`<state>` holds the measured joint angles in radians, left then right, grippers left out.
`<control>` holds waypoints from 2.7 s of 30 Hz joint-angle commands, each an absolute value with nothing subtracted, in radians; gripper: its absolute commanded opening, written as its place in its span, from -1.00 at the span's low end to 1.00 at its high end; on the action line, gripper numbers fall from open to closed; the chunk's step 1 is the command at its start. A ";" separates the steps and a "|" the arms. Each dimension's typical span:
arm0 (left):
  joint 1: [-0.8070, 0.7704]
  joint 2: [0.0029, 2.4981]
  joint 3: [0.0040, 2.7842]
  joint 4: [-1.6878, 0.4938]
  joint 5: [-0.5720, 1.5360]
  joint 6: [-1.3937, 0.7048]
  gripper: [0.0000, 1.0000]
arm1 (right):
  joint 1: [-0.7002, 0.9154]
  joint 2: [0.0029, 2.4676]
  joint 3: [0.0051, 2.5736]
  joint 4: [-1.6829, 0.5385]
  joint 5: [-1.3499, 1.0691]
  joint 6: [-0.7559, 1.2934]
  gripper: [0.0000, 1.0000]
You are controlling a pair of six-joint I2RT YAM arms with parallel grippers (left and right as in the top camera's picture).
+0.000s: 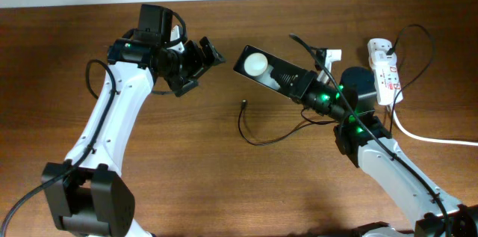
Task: Plug charger to phone and switch on socket
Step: 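Open the left gripper and carry the phone right toward the power strip, then hold the phone with the right gripper near the power strip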
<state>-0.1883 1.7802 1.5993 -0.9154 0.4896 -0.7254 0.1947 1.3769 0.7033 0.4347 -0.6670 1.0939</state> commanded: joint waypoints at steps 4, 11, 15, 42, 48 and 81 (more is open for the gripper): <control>-0.187 1.755 1.609 -0.913 0.482 -0.709 0.98 | 0.166 1.345 0.722 0.461 -0.660 1.116 -0.92; -0.187 1.755 1.609 -0.913 0.482 -0.709 0.98 | 0.163 1.345 0.722 0.525 -0.678 1.148 -0.92; -0.187 1.755 1.609 -0.913 0.482 -0.709 0.98 | 0.159 1.322 0.722 0.537 -0.677 1.153 -0.92; -0.187 1.755 1.609 -0.913 0.482 -0.709 0.98 | 0.089 1.186 0.722 0.408 -0.631 1.108 -0.92; -0.187 1.755 1.609 -0.913 0.482 -0.709 0.98 | 0.089 1.186 0.722 0.407 -0.627 1.108 -0.92; -0.187 1.755 1.609 -0.913 0.482 -0.709 0.98 | 0.089 1.122 0.722 0.448 -0.643 1.168 -0.92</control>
